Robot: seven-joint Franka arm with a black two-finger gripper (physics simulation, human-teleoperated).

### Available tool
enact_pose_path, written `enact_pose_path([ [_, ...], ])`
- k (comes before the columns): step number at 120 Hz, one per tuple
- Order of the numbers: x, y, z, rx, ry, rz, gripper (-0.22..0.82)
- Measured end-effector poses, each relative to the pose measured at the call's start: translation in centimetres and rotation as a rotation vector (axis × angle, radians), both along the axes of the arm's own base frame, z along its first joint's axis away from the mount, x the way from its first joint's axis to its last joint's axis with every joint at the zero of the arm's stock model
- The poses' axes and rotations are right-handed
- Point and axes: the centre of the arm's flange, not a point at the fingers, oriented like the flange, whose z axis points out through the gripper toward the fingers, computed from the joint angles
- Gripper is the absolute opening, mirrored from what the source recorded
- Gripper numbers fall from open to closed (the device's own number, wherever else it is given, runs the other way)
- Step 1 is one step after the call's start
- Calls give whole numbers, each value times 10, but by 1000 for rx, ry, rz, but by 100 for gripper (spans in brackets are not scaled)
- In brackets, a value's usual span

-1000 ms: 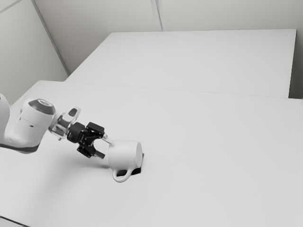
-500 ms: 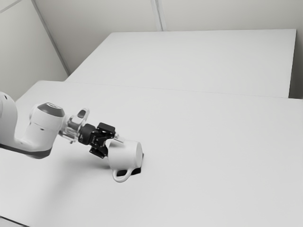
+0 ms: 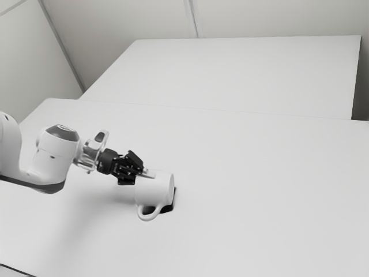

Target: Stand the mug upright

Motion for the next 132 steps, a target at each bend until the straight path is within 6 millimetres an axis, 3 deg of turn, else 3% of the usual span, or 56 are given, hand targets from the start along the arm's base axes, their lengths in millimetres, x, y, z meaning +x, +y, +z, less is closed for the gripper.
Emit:
enact_pose_path([
  [44, 7, -23, 19, -1, -52, -10, -16],
  [56, 15, -24, 35, 33, -85, 8, -17],
  [80, 32, -15, 74, 319, -121, 9, -18],
  [96, 38, -27, 80, 488, -85, -11, -18],
  [112, 40, -27, 83, 580, -30, 33, -18],
  [132, 41, -42, 82, 672, 45, 66, -18],
])
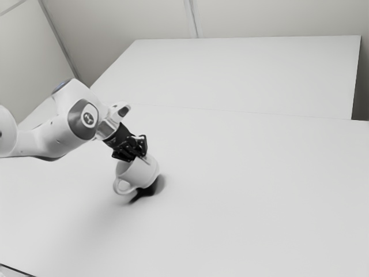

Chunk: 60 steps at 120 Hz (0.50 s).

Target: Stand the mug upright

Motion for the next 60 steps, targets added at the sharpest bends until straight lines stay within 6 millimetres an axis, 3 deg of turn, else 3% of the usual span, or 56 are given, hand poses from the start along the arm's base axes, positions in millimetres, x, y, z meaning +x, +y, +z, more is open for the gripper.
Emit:
enact_pose_path([
  [40, -3, -22, -9, 202, 111, 86, -18],
  [60, -5, -24, -12, 287, 168, 138, -18],
])
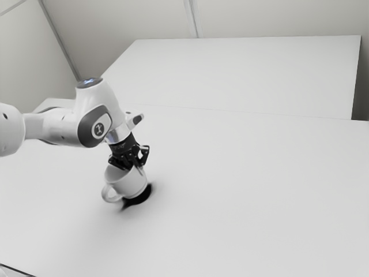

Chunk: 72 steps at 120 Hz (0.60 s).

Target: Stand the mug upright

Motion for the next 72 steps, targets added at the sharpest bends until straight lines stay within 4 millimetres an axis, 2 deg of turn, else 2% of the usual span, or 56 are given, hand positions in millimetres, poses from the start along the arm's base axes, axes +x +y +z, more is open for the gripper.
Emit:
enact_pose_path([
  [18, -1, -4, -5, 65, 52, 44, -18],
  [72, 32, -12, -20, 180, 89, 171, -17],
])
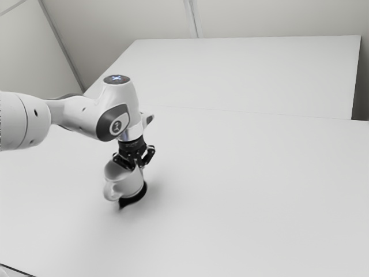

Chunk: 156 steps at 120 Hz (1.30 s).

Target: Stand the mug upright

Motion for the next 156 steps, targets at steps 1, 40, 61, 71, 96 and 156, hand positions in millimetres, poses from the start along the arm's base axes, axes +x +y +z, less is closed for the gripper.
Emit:
enact_pose_path([
  [1, 1, 0, 0, 1, 0, 2, -17],
  [40, 20, -2, -12, -5, 2, 90, -17],
  [61, 25, -2, -14, -43, 1, 136, -18],
  [71, 25, -2, -14, -57, 0, 140, -3],
  [96, 29, -4, -7, -78, -11, 128, 35],
  [156, 31, -4, 78, -145, -56, 61, 58],
])
